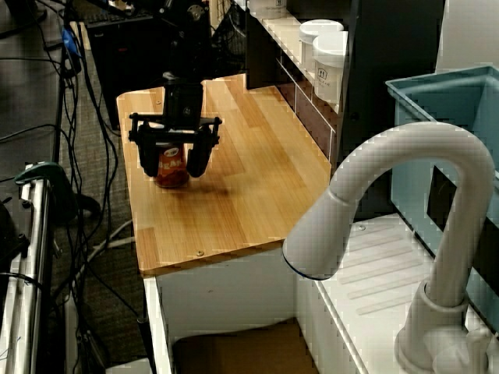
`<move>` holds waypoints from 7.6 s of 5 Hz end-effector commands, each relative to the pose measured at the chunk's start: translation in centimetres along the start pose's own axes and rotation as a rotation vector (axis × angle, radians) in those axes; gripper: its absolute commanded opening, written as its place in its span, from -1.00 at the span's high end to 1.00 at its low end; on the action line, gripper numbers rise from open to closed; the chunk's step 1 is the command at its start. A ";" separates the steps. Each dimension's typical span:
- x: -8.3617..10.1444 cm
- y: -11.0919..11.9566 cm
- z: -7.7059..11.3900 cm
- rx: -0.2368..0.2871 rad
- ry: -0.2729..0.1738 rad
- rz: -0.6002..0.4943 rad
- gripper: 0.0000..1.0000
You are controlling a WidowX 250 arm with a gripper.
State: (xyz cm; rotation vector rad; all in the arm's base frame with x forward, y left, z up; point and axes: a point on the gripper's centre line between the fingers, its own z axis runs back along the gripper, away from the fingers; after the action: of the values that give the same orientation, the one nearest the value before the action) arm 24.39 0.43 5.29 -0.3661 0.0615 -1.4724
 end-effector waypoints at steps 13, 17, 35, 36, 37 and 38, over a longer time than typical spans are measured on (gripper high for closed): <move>-14.1 1.6 6.6 0.258 -0.043 0.352 -1.00; -16.5 0.1 10.9 0.342 -0.252 0.827 -1.00; -3.9 -0.2 4.0 0.262 -0.196 1.251 -1.00; -2.8 -0.8 3.5 0.266 -0.188 1.237 -1.00; -1.9 -1.3 3.2 0.260 -0.190 1.221 -1.00; -1.0 -2.0 2.9 0.252 -0.192 1.206 -1.00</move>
State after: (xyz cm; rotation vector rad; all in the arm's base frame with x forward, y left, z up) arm 24.87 2.56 6.65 -0.2039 -0.0098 -0.2462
